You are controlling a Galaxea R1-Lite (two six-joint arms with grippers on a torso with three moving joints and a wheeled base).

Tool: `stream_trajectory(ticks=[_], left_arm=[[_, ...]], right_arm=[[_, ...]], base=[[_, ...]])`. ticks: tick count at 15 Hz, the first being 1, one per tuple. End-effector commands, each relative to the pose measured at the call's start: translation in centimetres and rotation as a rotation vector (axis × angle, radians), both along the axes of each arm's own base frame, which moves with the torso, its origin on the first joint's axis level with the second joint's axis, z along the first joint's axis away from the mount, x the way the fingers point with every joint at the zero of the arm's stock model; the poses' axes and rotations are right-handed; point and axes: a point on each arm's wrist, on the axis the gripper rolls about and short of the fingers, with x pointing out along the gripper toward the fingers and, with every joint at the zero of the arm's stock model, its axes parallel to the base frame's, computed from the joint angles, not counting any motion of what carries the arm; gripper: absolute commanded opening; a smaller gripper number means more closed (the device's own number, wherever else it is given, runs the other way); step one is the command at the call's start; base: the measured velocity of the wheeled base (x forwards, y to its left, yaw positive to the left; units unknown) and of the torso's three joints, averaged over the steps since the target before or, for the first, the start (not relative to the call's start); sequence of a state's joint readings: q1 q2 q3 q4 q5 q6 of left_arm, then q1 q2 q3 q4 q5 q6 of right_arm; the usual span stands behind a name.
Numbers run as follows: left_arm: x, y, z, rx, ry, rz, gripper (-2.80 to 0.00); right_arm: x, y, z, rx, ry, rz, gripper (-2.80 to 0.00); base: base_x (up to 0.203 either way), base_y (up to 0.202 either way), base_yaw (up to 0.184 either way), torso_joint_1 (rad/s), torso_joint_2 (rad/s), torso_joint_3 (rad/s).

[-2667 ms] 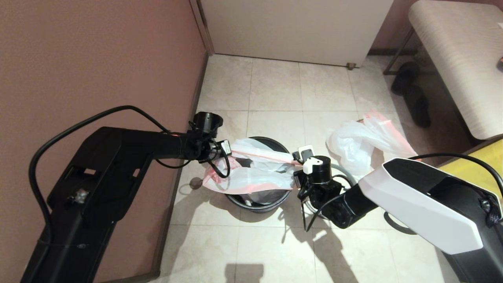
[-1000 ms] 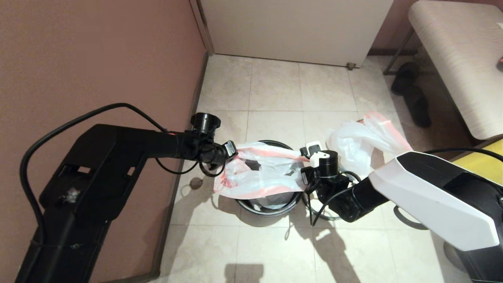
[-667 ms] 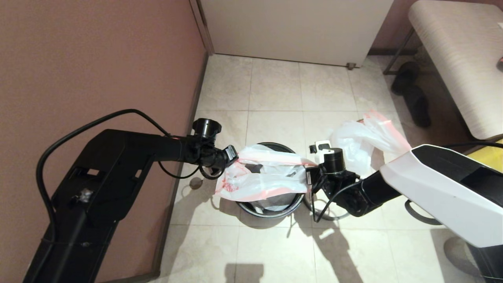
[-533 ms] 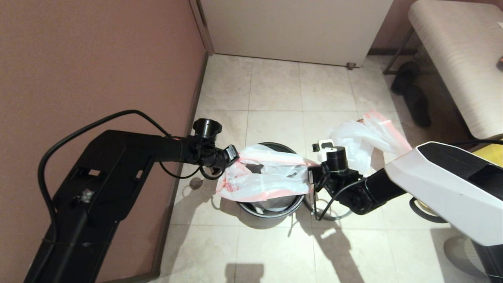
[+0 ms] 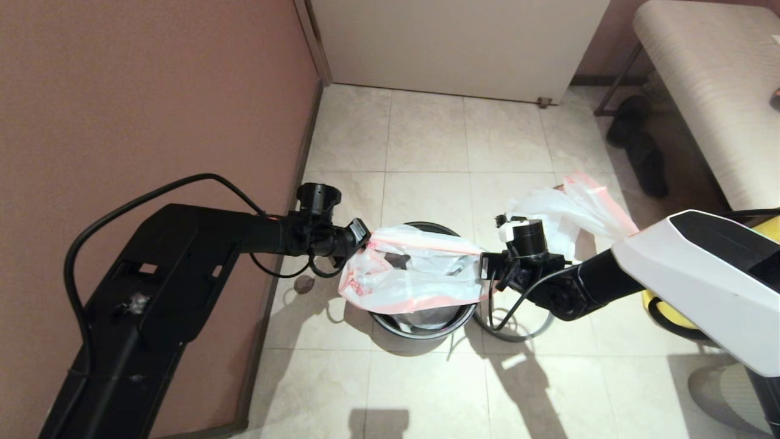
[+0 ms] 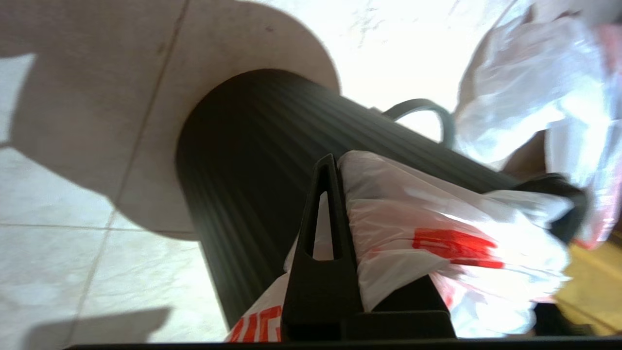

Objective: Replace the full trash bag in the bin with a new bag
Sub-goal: Put the new garbage bag on the trash can

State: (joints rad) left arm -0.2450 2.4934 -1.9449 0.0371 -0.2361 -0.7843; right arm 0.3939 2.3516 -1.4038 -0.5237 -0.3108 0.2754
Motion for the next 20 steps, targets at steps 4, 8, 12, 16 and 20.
stream_trajectory(ticks=[4,8,12,16,20], left_arm=[[-0.2,0.8,0.5,-0.06,0.014,-0.049,-2.8],[0.1,1.6,0.5,-0.143,0.045,-0.074,0.0],[0.3,1.6,0.1,-0.141,0.046,-0.071,0.0],[0.4,1.6,-0.2,-0.131,0.053,-0.059,0.0],[0.5,1.7,-0.5,-0.122,0.054,-0.04,0.0]], right_arm=[[0.8,-0.6,-0.7,0.018,0.016,-0.018,-2.8],[1.6,-2.0,-0.2,0.158,0.093,-0.04,-2.8],[2.3,-2.8,-0.6,0.224,0.16,-0.054,-2.8],[1.6,-1.9,0.5,0.227,0.162,-0.03,-2.8],[1.6,-1.6,0.7,0.223,0.171,-0.025,-2.8]], base=[[0.0,0.0,0.0,0.0,0.0,0.0],[0.0,0.0,0.0,0.0,0.0,0.0],[0.0,0.0,0.0,0.0,0.0,0.0],[0.0,0.0,0.0,0.0,0.0,0.0],[0.0,0.0,0.0,0.0,0.0,0.0]])
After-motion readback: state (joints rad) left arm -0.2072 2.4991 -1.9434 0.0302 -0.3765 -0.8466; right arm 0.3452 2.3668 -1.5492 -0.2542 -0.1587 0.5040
